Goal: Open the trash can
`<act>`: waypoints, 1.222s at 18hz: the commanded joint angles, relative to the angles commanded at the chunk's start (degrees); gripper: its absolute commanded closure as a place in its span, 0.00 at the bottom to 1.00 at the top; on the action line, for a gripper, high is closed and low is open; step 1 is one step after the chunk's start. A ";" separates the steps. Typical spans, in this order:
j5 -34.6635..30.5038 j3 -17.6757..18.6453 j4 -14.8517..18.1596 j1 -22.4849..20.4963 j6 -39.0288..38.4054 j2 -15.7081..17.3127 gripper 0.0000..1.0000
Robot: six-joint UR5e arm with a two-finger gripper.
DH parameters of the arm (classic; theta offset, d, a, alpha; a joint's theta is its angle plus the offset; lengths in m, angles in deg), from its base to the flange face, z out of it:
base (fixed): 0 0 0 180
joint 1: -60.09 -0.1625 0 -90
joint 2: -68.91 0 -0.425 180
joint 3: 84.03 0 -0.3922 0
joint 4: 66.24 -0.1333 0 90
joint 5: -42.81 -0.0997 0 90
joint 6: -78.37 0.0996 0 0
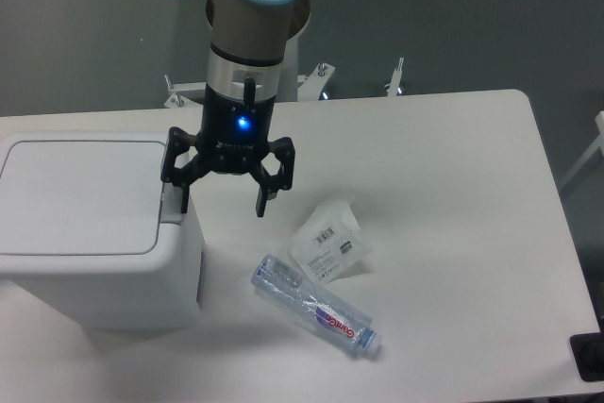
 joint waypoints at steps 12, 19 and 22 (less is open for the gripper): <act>0.00 -0.09 0.00 -0.35 -0.09 -0.17 0.00; 0.44 -0.09 0.09 -0.79 -0.09 0.26 0.00; 2.10 -0.18 0.09 -2.54 -0.09 3.07 0.00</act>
